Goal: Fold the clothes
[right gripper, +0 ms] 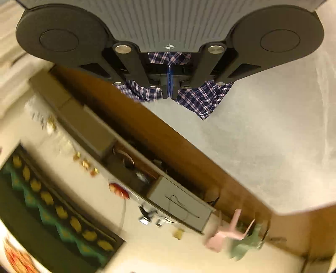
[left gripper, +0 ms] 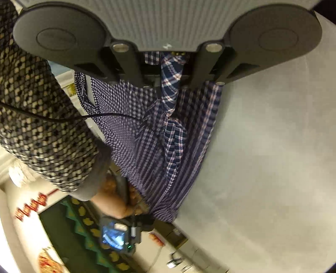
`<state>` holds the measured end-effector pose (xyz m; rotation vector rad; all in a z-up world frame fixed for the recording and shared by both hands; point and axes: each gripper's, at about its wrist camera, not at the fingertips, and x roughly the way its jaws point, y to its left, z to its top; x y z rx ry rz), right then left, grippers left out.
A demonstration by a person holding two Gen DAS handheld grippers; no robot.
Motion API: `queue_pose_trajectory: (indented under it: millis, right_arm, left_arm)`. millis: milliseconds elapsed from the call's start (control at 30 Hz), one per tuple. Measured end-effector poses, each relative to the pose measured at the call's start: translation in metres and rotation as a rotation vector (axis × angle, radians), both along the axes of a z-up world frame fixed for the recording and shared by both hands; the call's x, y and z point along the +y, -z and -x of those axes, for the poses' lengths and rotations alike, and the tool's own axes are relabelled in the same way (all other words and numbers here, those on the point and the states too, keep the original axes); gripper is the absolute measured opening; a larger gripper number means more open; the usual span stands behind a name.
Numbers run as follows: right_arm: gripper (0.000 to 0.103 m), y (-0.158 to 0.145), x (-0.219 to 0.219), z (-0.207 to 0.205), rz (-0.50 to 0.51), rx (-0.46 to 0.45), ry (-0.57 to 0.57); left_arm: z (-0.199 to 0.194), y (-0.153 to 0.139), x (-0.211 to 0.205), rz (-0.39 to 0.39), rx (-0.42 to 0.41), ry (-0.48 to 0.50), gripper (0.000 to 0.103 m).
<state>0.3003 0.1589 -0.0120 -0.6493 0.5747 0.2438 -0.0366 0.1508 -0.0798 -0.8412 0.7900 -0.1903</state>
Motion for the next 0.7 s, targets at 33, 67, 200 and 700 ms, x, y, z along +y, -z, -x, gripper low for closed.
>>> queue_pose_trajectory:
  millis: [33, 67, 200, 700]
  right_arm:
    - [0.000, 0.005, 0.005, 0.000, 0.038, -0.005, -0.017]
    - [0.000, 0.013, 0.011, -0.002, 0.087, -0.006, -0.032]
    - [0.000, 0.037, 0.022, -0.011, 0.152, 0.052, -0.103]
    - [0.032, 0.009, -0.062, 0.063, -0.296, 0.307, -0.032]
  left_arm:
    - [-0.001, 0.002, 0.002, 0.017, 0.015, -0.007, 0.004]
    - [-0.002, 0.004, 0.003, 0.031, 0.026, -0.014, 0.004]
    - [-0.005, 0.007, 0.004, 0.057, 0.056, -0.028, 0.004]
    - [-0.011, 0.007, 0.005, -0.057, 0.067, -0.048, 0.008]
